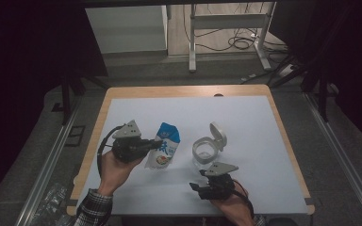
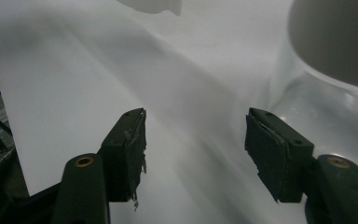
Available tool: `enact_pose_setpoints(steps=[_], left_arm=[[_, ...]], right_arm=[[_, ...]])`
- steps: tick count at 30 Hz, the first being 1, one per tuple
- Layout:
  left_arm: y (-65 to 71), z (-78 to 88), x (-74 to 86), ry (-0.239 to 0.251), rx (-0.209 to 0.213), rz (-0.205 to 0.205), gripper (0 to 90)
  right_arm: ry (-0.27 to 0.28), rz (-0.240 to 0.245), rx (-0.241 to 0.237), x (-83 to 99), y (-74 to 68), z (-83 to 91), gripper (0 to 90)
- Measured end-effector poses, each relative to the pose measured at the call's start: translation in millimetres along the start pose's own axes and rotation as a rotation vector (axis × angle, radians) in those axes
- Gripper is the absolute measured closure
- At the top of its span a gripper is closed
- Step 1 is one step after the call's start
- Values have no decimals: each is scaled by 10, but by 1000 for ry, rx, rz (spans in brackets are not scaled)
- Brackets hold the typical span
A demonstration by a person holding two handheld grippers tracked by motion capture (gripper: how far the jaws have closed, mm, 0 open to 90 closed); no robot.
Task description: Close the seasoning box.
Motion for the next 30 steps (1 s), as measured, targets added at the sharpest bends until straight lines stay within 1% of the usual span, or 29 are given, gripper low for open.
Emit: enact_pose_setpoints(steps=[1,4,8,10,13,14,16,18,21,22,23,25,30], left_arm=[[14,0,-12,-1,-2,-7,900],[42,-2,-38,-2,2,-9,900],[93,-4,-69,-6,6,-18,900],[118,-3,-82,-8,7,-20,900],[162,5,-105,-9,15,-27,900],[176,11,-113,-9,17,-29,900],[197,22,-130,-10,21,-31,900],[220,33,-147,-9,24,-32,900],[251,45,-172,-13,30,-35,900],[262,46,-181,-15,31,-35,900],[274,46,-192,-17,30,-38,900],[294,48,-214,-22,34,-41,900],[338,50,-259,-26,45,-39,900]], right_arm=[[-4,2,3,-7,-16,-24,397],[-7,0,2,-42,-65,-78,428],[-5,10,4,-94,-122,-141,444],[-3,18,8,-122,-138,-172,450],[-1,21,12,-175,-163,-227,484],[-2,22,8,-189,-171,-242,486],[0,32,19,-210,-173,-272,488],[3,22,21,-235,-184,-305,487],[11,30,29,-265,-200,-349,487],[13,26,29,-278,-214,-357,483],[22,43,38,-288,-213,-379,475],[31,59,53,-314,-211,-410,465],[51,51,67,-366,-210,-458,459]])
Point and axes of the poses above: each handheld gripper's, and its own axes: z roughly backward along the jaws, x roughly out of its underside, y roughly to its right, the point moved 6 cm from there along -z, roughly forward along the jaws, and after that the axes turned 8 degrees about z, right-handed, at the moved point
